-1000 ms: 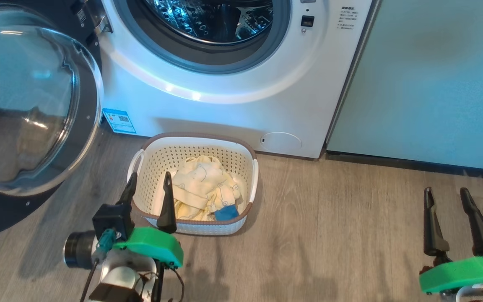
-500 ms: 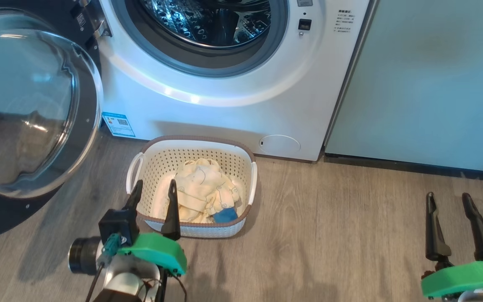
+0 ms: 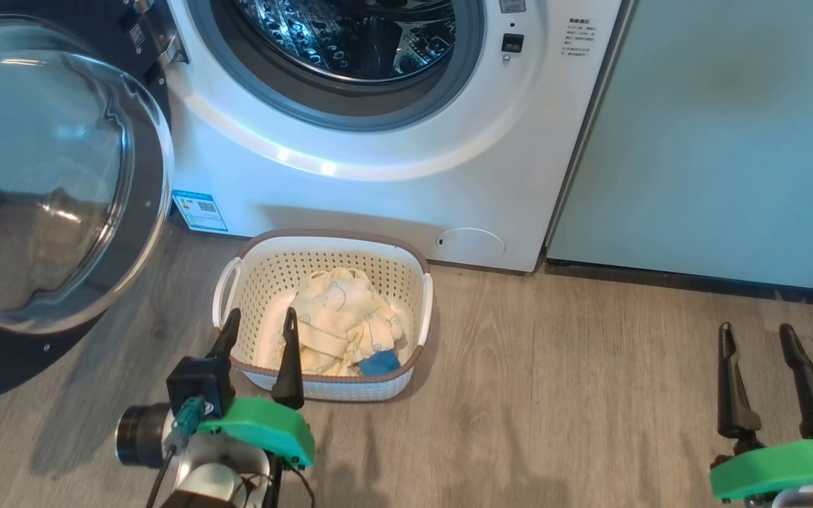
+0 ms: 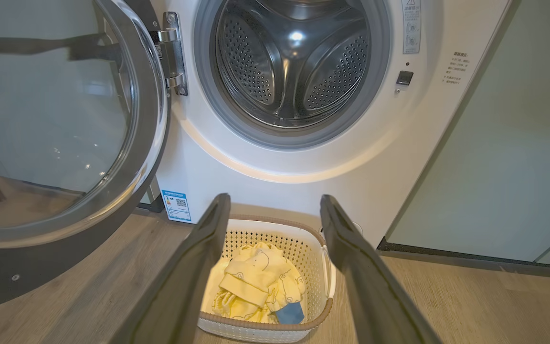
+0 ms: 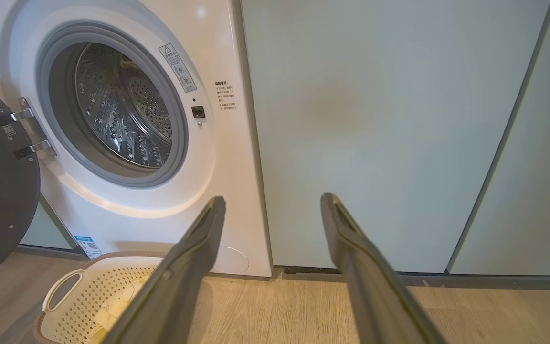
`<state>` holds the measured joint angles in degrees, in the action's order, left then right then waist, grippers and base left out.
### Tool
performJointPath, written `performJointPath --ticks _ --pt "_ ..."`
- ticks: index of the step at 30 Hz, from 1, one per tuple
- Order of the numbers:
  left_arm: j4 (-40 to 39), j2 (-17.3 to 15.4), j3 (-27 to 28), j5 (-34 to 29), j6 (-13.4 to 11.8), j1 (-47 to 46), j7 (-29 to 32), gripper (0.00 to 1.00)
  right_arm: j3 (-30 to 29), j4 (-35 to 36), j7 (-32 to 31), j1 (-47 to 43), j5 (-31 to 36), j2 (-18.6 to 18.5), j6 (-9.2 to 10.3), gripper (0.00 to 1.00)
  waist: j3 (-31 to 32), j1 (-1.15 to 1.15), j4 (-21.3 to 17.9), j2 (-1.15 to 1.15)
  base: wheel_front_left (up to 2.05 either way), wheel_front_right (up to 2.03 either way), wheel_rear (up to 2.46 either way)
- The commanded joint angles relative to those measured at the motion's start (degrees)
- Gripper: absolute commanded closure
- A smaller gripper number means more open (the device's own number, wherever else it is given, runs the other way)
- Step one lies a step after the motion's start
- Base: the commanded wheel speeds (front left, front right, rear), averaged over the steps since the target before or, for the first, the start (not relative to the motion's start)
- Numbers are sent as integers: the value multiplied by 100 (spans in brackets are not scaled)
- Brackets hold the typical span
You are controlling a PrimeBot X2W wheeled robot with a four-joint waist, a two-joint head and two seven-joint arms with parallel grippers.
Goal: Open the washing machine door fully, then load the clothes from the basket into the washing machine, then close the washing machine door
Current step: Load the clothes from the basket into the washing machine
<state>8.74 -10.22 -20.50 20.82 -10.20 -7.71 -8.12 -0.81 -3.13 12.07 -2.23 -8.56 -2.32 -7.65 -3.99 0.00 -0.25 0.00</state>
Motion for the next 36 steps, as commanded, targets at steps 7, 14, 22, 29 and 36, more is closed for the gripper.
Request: performJointPath --ticks 7,14,22,29,36 --pt "-270 -183 173 -15 -37 -158 -105 0 99 241 26 89 -2 -55 16 0 -21 0 -5 0 43 -43 0" --pt "-306 -210 149 -24 -68 -169 -85 0 108 242 33 109 -20 -55 16 0 -55 0 -11 0 136 -136 0" --pt "-281 -228 118 -46 -158 -210 20 0 109 227 42 142 -31 -55 16 0 -119 0 2 0 191 -191 0" --pt "-277 -240 89 -54 -181 -243 -34 0 127 204 53 174 -31 -55 16 0 -155 0 18 0 99 -99 0" --pt "-274 -253 66 -48 -191 -267 -74 0 137 181 70 200 -42 -55 16 0 -188 0 22 0 12 -12 0"
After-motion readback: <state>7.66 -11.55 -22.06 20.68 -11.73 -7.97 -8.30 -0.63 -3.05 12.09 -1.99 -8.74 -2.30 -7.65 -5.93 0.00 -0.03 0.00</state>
